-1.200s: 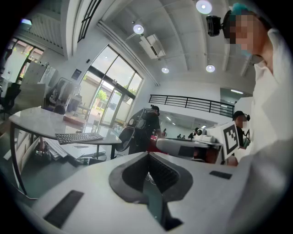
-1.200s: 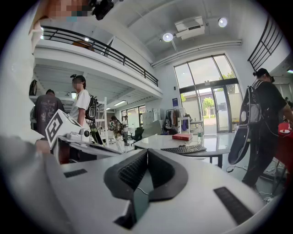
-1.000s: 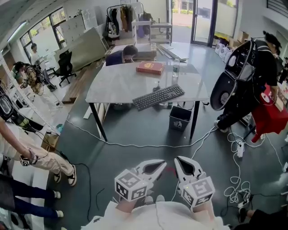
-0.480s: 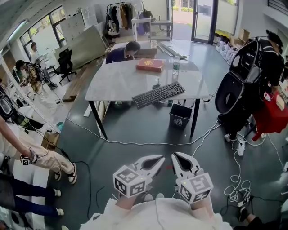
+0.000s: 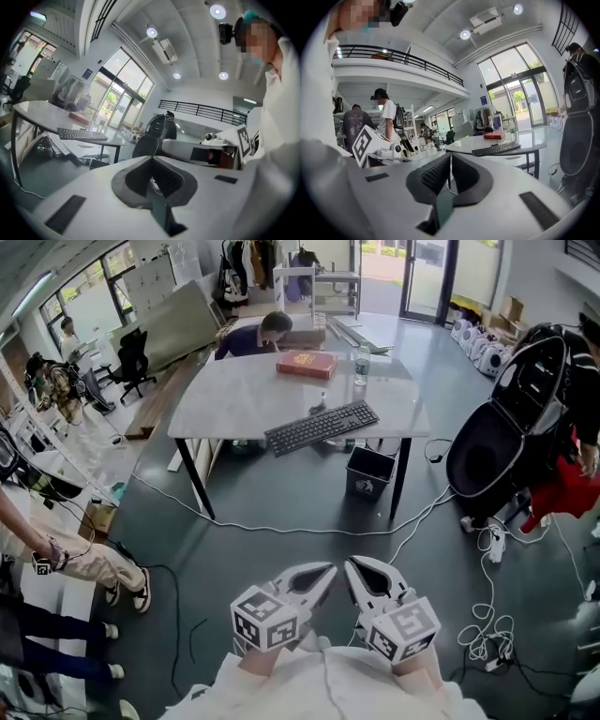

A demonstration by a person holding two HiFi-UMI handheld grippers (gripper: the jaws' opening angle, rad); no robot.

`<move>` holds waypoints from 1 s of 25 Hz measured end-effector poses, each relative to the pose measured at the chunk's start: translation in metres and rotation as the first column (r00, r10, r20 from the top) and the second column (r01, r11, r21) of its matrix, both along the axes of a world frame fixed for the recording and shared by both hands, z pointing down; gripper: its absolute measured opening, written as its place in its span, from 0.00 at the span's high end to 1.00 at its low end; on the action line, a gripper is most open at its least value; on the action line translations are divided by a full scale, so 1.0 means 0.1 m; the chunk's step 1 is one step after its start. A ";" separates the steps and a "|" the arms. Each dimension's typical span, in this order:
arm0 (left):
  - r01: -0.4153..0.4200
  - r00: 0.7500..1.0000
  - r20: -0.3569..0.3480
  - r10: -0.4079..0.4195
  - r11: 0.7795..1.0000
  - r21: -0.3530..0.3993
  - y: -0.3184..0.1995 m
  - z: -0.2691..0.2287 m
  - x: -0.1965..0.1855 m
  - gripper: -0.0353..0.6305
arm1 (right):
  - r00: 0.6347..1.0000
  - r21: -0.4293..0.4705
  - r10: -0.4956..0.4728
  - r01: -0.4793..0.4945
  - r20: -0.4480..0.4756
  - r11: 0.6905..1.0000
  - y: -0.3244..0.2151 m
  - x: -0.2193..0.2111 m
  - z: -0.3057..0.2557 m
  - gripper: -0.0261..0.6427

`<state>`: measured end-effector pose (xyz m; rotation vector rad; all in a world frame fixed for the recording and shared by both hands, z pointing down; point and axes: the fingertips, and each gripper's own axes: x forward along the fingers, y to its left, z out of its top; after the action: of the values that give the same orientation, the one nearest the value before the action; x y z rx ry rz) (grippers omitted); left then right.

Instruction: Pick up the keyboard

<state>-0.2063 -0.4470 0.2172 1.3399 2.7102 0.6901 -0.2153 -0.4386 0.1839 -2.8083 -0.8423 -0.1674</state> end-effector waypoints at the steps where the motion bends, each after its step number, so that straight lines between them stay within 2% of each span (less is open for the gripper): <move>1: 0.004 1.000 -0.017 -0.004 1.000 0.003 -0.01 0.05 -0.03 0.93 | 1.000 0.003 0.000 0.000 0.003 1.000 -0.01 -0.03 0.02 0.91; 7: 0.008 0.997 -0.074 -0.007 1.000 0.018 0.13 0.19 -0.05 0.93 | 0.999 0.028 0.012 -0.013 0.034 1.000 0.19 -0.08 0.16 0.91; 14: 0.046 0.994 -0.101 -0.043 0.999 0.023 0.52 0.33 0.29 0.93 | 0.999 0.045 0.005 -0.007 0.051 0.999 0.57 0.15 0.35 0.91; 20: 0.068 0.997 -0.039 -0.067 0.997 0.038 1.17 0.32 0.69 0.93 | 0.998 0.051 -0.013 0.010 0.066 0.999 1.22 0.56 0.41 0.91; 25: 0.042 0.998 -0.055 -0.041 0.999 0.018 1.75 0.22 0.96 0.93 | 0.998 0.050 0.027 -0.030 0.061 0.998 1.88 0.86 0.33 0.91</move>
<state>-0.1102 -0.2716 0.2397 1.4352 2.7160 0.6876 -0.1291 -0.2504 0.2168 -2.7554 -0.8779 -0.2665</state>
